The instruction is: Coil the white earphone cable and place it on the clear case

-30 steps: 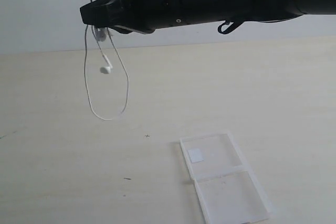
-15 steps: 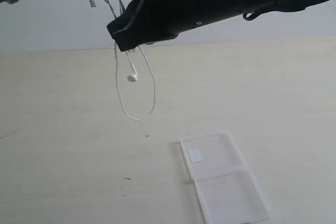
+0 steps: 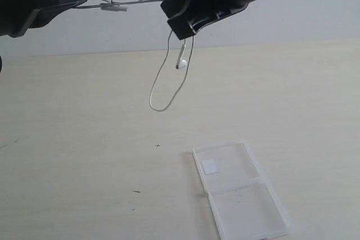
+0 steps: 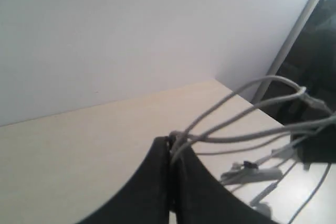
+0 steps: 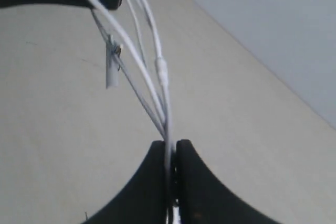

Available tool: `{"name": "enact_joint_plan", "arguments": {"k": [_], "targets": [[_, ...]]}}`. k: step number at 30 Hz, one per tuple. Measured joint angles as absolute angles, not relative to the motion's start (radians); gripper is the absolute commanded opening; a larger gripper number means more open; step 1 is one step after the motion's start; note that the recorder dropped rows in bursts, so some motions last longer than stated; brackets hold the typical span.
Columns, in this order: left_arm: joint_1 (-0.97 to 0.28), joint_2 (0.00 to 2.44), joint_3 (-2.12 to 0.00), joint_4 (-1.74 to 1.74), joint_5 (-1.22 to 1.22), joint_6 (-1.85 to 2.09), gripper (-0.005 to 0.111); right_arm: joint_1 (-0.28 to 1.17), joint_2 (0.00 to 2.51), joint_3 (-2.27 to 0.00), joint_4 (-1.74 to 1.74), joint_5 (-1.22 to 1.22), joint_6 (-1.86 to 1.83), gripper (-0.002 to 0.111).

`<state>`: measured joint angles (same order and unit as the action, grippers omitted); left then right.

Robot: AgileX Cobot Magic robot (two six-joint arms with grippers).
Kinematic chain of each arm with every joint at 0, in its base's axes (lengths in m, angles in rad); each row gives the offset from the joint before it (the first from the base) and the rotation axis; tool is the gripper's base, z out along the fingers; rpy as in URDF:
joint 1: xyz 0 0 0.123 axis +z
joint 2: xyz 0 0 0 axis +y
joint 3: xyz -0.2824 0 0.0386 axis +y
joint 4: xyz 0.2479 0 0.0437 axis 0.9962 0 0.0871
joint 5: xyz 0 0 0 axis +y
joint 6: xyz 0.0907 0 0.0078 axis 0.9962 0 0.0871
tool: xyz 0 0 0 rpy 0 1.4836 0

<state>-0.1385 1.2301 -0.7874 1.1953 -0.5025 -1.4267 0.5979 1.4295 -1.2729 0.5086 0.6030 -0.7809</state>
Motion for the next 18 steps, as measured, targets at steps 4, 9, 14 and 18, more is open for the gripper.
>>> {"name": "enact_joint_plan", "arguments": {"k": [4, 9, 14, 18], "targets": [[-0.142, 1.23, -0.79, 1.357, -0.504, -1.548, 0.0, 0.599, 1.358, -1.273, 0.467, 0.578, -0.74, 0.0], [-0.142, 1.236, -0.771, 1.4, -0.523, -1.601, 0.0, 0.599, 1.322, -1.273, 0.448, 0.578, -0.738, 0.0], [-0.142, 1.281, -0.762, 1.404, -0.587, -1.603, 0.0, 0.6, 1.322, -1.273, 0.446, 0.564, -0.736, 0.0], [-0.142, 1.318, -0.76, 1.404, -0.652, -1.603, 0.0, 0.6, 1.32, -1.273, 0.448, 0.558, -0.736, 0.0]]}}
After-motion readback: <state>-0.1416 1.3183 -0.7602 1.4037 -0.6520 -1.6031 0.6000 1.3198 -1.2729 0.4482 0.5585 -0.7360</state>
